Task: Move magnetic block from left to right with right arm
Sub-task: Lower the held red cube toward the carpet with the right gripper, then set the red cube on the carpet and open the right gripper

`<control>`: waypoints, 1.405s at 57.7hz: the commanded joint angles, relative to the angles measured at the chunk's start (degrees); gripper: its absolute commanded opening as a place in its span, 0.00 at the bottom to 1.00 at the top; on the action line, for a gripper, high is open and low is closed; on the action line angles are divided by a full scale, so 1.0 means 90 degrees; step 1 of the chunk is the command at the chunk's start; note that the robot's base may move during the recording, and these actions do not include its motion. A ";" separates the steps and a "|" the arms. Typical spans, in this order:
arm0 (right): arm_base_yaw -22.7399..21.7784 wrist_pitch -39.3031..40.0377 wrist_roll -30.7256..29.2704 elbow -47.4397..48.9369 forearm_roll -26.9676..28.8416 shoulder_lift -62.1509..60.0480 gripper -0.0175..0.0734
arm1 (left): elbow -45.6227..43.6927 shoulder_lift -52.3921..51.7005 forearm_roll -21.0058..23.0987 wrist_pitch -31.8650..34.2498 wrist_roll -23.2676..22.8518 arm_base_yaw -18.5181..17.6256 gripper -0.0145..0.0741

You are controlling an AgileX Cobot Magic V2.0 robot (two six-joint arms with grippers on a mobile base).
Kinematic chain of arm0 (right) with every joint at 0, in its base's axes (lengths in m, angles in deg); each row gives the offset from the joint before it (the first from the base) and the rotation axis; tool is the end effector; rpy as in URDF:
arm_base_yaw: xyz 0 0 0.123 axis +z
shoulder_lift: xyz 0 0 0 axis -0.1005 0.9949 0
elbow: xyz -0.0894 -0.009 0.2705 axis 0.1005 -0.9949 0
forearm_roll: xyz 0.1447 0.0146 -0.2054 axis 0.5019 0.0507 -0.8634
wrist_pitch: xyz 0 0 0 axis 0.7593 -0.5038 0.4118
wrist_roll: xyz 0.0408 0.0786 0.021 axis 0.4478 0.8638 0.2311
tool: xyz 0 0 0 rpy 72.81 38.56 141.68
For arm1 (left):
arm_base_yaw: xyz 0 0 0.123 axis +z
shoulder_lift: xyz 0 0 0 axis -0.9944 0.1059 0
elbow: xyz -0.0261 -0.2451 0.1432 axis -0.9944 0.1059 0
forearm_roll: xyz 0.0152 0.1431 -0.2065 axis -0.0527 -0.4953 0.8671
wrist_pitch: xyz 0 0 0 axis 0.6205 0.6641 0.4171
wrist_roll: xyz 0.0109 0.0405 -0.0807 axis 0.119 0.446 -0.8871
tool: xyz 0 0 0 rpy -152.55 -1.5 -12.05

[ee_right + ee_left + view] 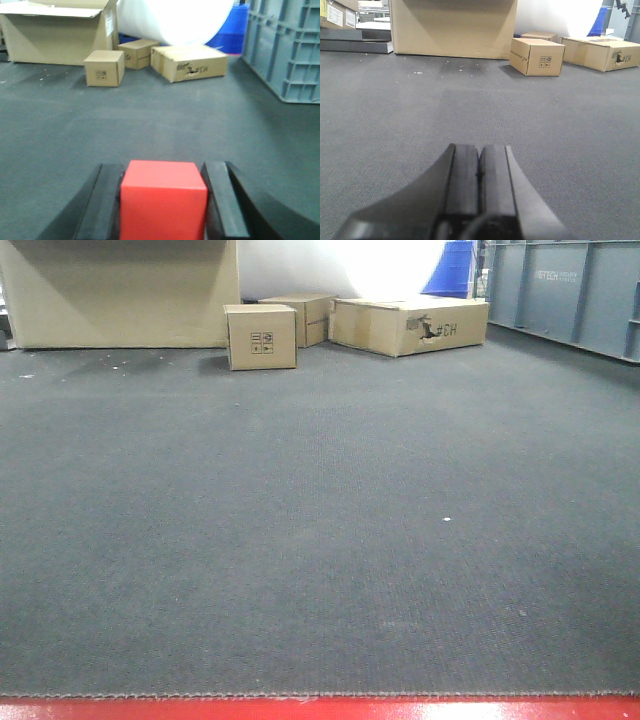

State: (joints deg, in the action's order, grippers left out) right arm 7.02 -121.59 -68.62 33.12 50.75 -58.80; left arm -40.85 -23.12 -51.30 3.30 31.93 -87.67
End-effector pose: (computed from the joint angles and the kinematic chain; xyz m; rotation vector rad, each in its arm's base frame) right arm 0.0138 -0.0006 0.3333 -0.1033 1.6276 0.1836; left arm 0.0565 -0.0039 0.2001 0.0222 1.5314 -0.0853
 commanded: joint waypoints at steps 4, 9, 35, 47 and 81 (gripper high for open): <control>-0.0007 0.0588 -0.0787 0.0855 0.0593 0.1226 0.41 | 0.0052 -0.0053 0.0030 0.0536 -0.0038 0.0004 0.02; 0.0008 0.0514 -0.1695 0.1369 0.1233 0.2127 0.41 | 0.0052 -0.0053 0.0030 0.0536 -0.0038 0.0004 0.02; 0.1392 -0.0800 -0.2652 0.3728 0.2189 0.6743 0.41 | 0.0052 -0.0053 0.0030 0.0536 -0.0038 0.0004 0.02; 0.1676 -0.0953 -0.2652 0.4460 0.2171 0.8483 0.41 | 0.0052 -0.0053 0.0030 0.0536 -0.0038 0.0004 0.02; 0.1704 -0.0545 -0.2652 0.4927 0.1832 1.0753 0.41 | 0.0052 -0.0053 0.0030 0.0536 -0.0038 0.0004 0.02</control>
State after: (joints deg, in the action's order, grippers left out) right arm 22.49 -128.97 -92.05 75.50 67.43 40.08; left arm -40.85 -23.12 -51.30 3.30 31.93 -87.67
